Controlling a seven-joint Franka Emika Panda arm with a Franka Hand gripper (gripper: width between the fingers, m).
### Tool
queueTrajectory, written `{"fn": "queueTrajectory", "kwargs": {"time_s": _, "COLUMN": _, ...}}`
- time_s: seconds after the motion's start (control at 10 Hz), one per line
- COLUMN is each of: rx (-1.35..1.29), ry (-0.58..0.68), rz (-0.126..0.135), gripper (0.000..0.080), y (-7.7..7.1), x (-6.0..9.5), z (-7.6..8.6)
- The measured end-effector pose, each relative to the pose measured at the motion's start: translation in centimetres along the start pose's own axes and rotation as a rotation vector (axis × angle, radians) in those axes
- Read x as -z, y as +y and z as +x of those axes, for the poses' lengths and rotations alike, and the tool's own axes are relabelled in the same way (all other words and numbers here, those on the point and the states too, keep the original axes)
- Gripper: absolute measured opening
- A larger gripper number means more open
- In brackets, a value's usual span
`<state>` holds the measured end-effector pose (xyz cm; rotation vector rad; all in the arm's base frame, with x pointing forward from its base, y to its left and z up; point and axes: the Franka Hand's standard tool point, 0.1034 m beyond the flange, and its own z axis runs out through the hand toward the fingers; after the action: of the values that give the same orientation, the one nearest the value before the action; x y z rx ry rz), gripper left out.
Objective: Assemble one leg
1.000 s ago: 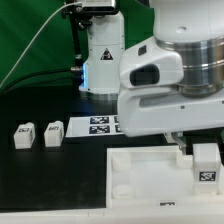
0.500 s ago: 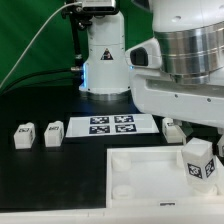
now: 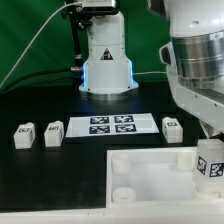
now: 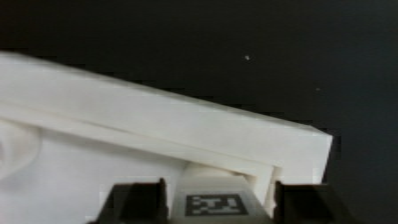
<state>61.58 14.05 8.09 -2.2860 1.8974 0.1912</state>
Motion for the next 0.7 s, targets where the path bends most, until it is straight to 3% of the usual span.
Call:
{"fn": "queueTrajectory", "kwargs": {"time_s": 0.2, "rx": 0.005, "ry": -0.004, "rz": 0.000, "gripper": 0.0294, "y": 0.0, "x": -0.1, "z": -0.1}}
{"fn": "queueTrajectory", "kwargs": {"time_s": 0.3, "rx": 0.043, "ry": -0.004, "rz": -0.001, "gripper": 0.0549, "y": 0.0, "x": -0.1, "z": -0.1}}
{"fn": "queueTrajectory", "kwargs": {"time_s": 0.4, "rx": 0.112, "ry": -0.007, "rz": -0.006, "gripper": 0.0549, "y": 0.1, "x": 0.0, "z": 0.0}}
{"fn": "queueTrajectory", "kwargs": {"time_s": 0.5, "rx": 0.185, "ry": -0.018, "rz": -0.027, "gripper": 0.0618, "y": 0.2, "x": 0.3, "z": 0.5}}
{"fn": "queueTrajectory", "kwargs": {"time_s": 0.7, "rx": 0.508, "ry": -0.001, "rz": -0.042, "gripper": 0.0644, "y": 0.0, "x": 0.6, "z": 1.2}}
